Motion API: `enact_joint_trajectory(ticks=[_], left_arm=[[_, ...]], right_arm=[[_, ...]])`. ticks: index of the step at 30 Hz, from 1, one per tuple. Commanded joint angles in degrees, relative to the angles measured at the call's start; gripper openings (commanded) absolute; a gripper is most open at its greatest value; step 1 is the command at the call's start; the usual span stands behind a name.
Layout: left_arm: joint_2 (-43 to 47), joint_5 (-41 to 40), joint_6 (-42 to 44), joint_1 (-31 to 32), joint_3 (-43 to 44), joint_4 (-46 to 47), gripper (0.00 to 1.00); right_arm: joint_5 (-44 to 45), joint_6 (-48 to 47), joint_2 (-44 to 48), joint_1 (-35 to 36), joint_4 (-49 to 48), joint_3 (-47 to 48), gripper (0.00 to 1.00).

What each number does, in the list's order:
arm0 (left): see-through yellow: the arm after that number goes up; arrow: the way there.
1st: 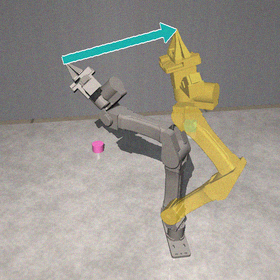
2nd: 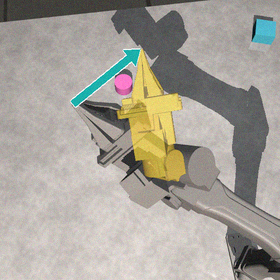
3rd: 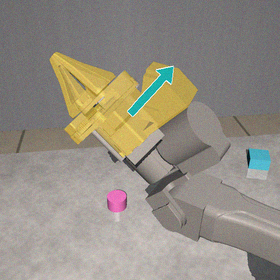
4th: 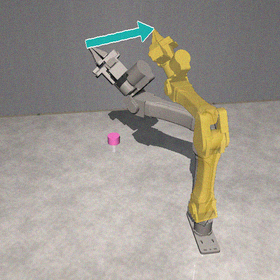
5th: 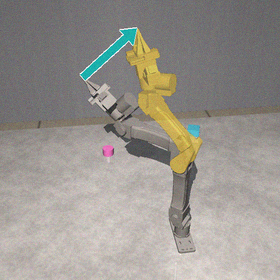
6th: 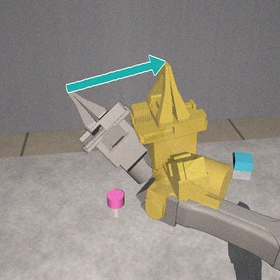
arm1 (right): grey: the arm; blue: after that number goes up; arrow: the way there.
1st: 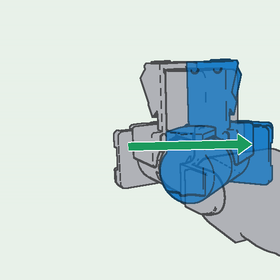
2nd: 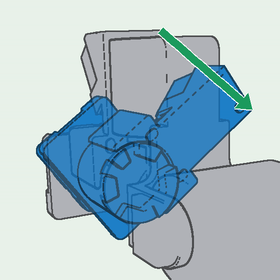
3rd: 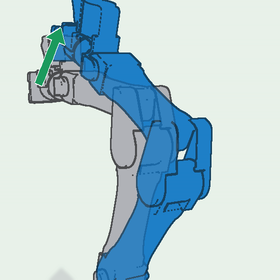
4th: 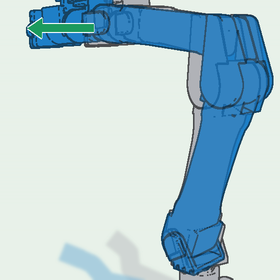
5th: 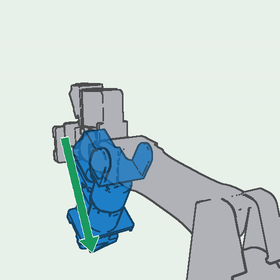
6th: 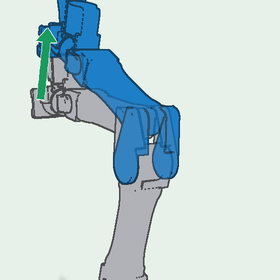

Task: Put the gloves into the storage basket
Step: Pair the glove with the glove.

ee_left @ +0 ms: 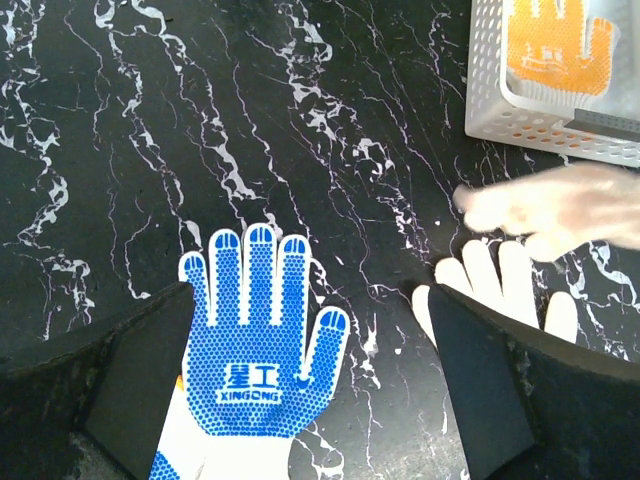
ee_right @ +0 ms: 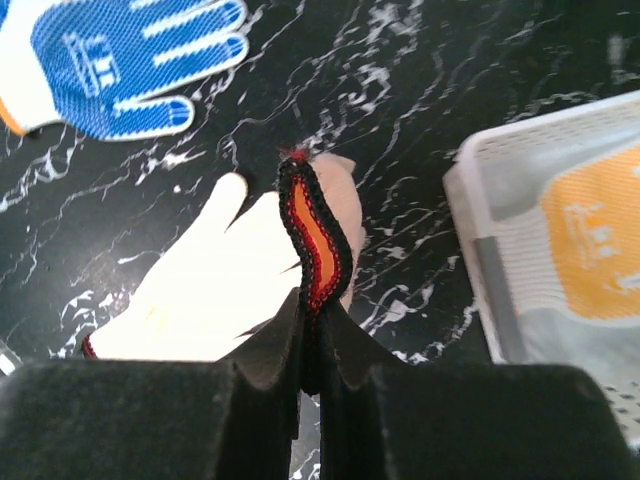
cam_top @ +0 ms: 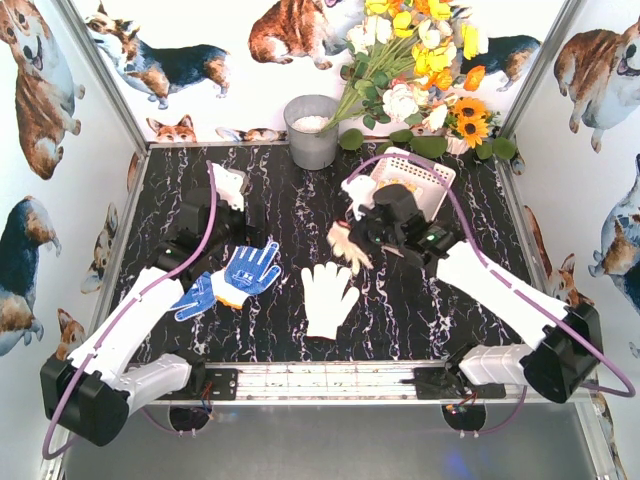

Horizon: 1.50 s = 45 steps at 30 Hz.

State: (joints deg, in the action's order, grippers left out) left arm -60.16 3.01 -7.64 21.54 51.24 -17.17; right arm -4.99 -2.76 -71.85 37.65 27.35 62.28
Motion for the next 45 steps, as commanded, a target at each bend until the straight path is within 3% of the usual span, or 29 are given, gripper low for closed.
enact_joint_trajectory(ticks=[1, 12, 19, 22, 25, 28, 30, 34, 39, 45], left_arm=[[-0.73, -0.01, 0.49, -0.04, 0.79, 1.17, 0.95], [-0.99, -0.27, 0.91, -0.01, 0.70, 0.99, 0.96], [-3.02, 0.65, 1.03, -0.05, 1.34, -0.21, 0.96], [-4.36, 2.53, 1.01, 0.05, 1.90, -1.20, 0.97], [-4.42, 3.45, -1.15, 1.27, 1.70, -1.51, 0.97], [-2.99, 4.88, -7.13, 2.94, -1.05, -0.67, 0.97], [-1.31, 6.51, -12.53, 3.50, -4.76, 0.69, 0.96], [2.73, 12.09, -26.11, 4.95, -16.24, 7.17, 0.91], [6.03, 12.76, -37.28, 9.57, -24.91, 11.42, 0.80], [7.41, 11.85, -46.79, 15.24, -31.94, 17.96, 0.66]], right_arm=[[-4.89, -3.24, -3.00, 2.78, -8.10, -3.15, 0.00], [-10.70, -0.72, -5.35, 11.06, -7.57, -6.71, 0.00], [-10.84, 5.93, -4.93, 13.76, -6.20, -11.20, 0.01], [-12.34, 9.91, -6.10, 14.49, -5.76, -11.41, 0.14], [-13.94, 15.56, -5.93, 14.56, -5.13, -11.07, 0.46], [-14.19, 21.53, -2.92, 14.56, -7.04, -12.57, 0.58], [-10.89, 25.71, -0.04, 14.49, -7.48, -14.10, 0.62], [-0.65, 37.35, 5.07, 13.38, -7.44, -18.46, 0.62], [-1.69, 55.10, 9.68, 7.73, -10.68, -27.29, 0.60], [-3.13, 67.50, 11.00, 6.74, -24.55, -37.53, 0.53]])
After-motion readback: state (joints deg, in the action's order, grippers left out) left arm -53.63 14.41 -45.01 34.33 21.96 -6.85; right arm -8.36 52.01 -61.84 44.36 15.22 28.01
